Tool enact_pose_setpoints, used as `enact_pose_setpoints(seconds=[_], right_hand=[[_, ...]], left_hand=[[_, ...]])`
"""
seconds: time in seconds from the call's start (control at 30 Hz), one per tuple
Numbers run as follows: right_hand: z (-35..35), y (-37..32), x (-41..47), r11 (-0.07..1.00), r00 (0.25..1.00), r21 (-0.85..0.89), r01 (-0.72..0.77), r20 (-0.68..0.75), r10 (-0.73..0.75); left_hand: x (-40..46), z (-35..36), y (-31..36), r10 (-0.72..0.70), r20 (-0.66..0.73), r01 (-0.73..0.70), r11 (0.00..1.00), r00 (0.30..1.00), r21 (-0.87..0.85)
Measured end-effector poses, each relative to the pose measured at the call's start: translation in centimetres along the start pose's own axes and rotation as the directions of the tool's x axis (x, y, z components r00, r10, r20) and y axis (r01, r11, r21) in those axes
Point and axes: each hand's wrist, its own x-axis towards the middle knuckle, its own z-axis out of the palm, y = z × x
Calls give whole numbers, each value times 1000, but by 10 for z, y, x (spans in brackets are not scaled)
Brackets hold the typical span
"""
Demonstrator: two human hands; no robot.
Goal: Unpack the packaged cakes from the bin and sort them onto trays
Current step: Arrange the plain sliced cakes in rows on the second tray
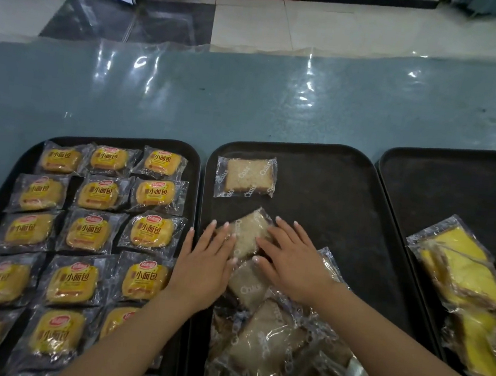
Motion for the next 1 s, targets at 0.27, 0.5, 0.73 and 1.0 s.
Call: enact_pose_setpoints(seconds=[0.27, 0.5, 0.73, 1.0], right_hand=[[18, 9, 19, 998, 997, 58, -15, 77, 11], [23, 12, 28, 996, 996, 81, -38, 81, 32], [13, 18, 8, 991, 999, 126, -48, 14, 46], [20, 39, -90, 981, 988, 156, -119, -82, 133]], left_hand=[[42, 3, -17, -1, -20, 2, 998, 1000, 58], [57, 11, -26, -4, -60, 7, 999, 998, 41], [33, 6, -11, 27, -72, -33, 996, 997, -79], [-26, 27, 16, 221, -82, -228, 969, 972, -92]])
